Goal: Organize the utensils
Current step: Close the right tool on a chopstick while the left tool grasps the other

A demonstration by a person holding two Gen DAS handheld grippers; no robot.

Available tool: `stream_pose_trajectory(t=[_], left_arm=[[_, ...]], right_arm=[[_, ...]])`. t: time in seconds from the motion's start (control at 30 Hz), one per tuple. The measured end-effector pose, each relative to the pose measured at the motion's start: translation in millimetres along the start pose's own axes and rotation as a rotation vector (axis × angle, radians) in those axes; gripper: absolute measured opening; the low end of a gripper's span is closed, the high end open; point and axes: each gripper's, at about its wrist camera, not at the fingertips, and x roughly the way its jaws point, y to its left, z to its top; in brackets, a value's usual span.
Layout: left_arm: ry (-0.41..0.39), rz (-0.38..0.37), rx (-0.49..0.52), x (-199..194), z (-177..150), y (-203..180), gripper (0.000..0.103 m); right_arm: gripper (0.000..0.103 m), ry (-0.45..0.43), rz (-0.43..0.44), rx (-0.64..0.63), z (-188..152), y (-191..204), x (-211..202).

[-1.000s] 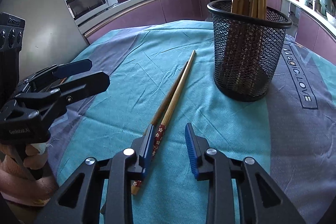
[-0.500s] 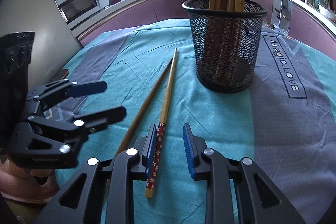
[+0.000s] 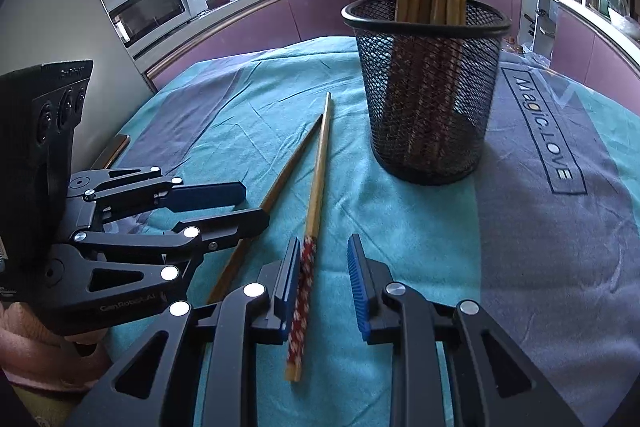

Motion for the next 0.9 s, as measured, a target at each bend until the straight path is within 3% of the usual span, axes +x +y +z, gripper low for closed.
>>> stream_pose_trajectory(t=[0.27,0.47,0.53,0.9], left_arm=[[0.007,-0.004,-0.023,0.8,3.2,14.0,0.023],[0.009,-0.011,-0.034,4.6,5.5,16.2,0.013],[0.009,-0.014,-0.043,6.1,6.6,16.6,0.012],[0.001,0.008,-0.037,3.6,-0.1,8.1,0.013]], right_arm=[[0.023,0.007,-0.016,-0.042,20.7,5.9,19.2],[0.006,0.009,-0.011,-0.019,23.6,-0.8,21.2],[0.006,0.005,-0.004,-0.003,19.9,-3.9,18.0],[0.006,-0.016,0.060,0.032,3.4,-4.4,-4.8]])
